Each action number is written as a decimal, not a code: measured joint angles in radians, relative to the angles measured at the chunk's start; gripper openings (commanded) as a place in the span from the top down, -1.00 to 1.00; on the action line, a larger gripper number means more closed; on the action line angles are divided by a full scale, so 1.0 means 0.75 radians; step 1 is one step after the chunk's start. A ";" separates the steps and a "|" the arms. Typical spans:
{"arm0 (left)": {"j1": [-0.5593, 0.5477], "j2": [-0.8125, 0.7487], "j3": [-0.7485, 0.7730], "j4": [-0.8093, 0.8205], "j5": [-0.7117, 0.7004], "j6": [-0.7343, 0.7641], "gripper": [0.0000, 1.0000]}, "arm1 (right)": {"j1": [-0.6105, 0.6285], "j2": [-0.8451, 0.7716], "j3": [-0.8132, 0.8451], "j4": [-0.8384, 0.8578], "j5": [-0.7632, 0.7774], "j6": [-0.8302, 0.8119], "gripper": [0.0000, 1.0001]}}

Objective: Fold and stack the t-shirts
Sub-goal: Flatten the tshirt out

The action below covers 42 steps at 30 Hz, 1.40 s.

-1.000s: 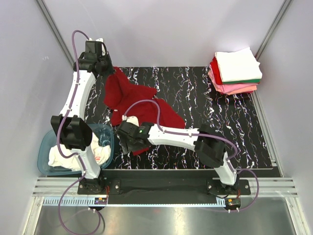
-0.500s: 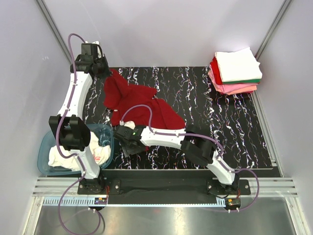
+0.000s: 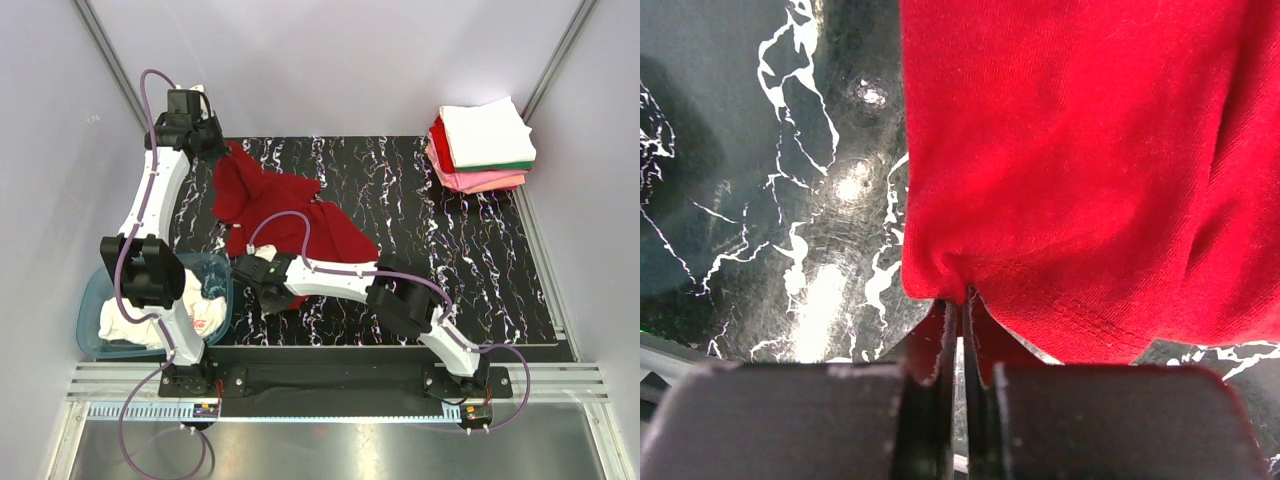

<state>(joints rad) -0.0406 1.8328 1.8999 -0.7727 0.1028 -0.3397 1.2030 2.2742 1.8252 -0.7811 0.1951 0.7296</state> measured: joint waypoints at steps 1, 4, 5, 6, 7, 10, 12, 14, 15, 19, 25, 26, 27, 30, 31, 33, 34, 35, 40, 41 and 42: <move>0.000 -0.002 -0.007 0.005 0.001 0.000 1.00 | -0.002 -0.001 -0.004 0.004 -0.002 0.004 1.00; 0.000 -0.010 -0.016 0.002 0.003 0.000 1.00 | -0.006 -0.037 -0.063 0.048 0.001 0.014 1.00; 0.000 -0.017 -0.017 0.002 0.004 -0.001 1.00 | -0.008 -0.058 -0.095 0.060 0.010 0.015 1.00; 0.000 -0.027 -0.019 0.001 0.006 -0.001 1.00 | -0.012 -0.088 -0.134 0.063 0.029 0.015 1.00; 0.000 -0.044 -0.025 0.001 0.010 -0.001 1.00 | -0.018 -0.120 -0.176 0.052 0.044 0.014 1.00; 0.000 -0.140 -0.060 -0.002 0.027 -0.001 1.00 | -0.062 -0.270 -0.281 -0.051 0.119 -0.007 1.00; 0.000 -0.249 -0.101 0.020 0.051 -0.001 1.00 | -0.104 -0.426 -0.298 -0.135 0.187 -0.044 1.00; 0.000 -0.398 -0.149 0.051 0.080 0.000 1.00 | -0.140 -0.626 -0.270 -0.193 0.253 -0.098 1.00; 0.000 -0.460 -0.164 0.067 0.095 0.001 1.00 | -0.152 -0.739 -0.231 -0.216 0.284 -0.135 1.00; -0.001 -0.748 -0.171 0.170 0.164 0.008 1.00 | -0.149 -1.118 0.002 -0.248 0.355 -0.276 1.00; 0.000 -1.111 -0.155 0.343 0.197 0.050 1.00 | -0.147 -1.614 0.199 -0.218 0.348 -0.525 1.00; 0.000 -1.171 -0.162 0.382 0.200 0.058 1.00 | -0.147 -1.690 0.204 -0.207 0.344 -0.564 1.00; 0.000 -1.220 -0.180 0.429 0.203 0.064 1.00 | -0.147 -1.757 0.203 -0.195 0.343 -0.600 1.00; 0.000 -1.386 -0.223 0.560 0.214 0.079 1.00 | -0.147 -1.909 0.162 -0.143 0.369 -0.693 1.00; 0.000 -1.423 -0.221 0.608 0.218 0.085 1.00 | -0.147 -1.950 0.139 -0.123 0.391 -0.726 1.00; -0.001 -1.442 -0.201 0.683 0.233 0.098 1.00 | -0.147 -1.994 0.110 -0.089 0.469 -0.802 1.00; 0.000 -1.437 -0.191 0.711 0.239 0.104 1.00 | -0.146 -2.003 0.098 -0.064 0.525 -0.848 1.00; 0.000 -1.422 -0.179 0.730 0.249 0.108 1.00 | -0.146 -2.004 0.088 -0.038 0.570 -0.887 1.00; -0.001 -1.204 -0.113 0.791 0.299 0.116 1.00 | -0.143 -1.917 -0.080 0.228 0.886 -1.210 1.00; -0.001 -1.140 -0.115 0.815 0.314 0.118 1.00 | -0.144 -1.877 -0.131 0.299 0.928 -1.286 1.00; -0.001 -1.083 -0.131 0.847 0.330 0.119 1.00 | -0.156 -1.833 -0.178 0.361 0.951 -1.349 1.00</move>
<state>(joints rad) -0.0410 1.0203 1.8019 -0.1371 0.3500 -0.2504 1.0863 0.8997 1.6920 -0.5106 0.9081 -0.2821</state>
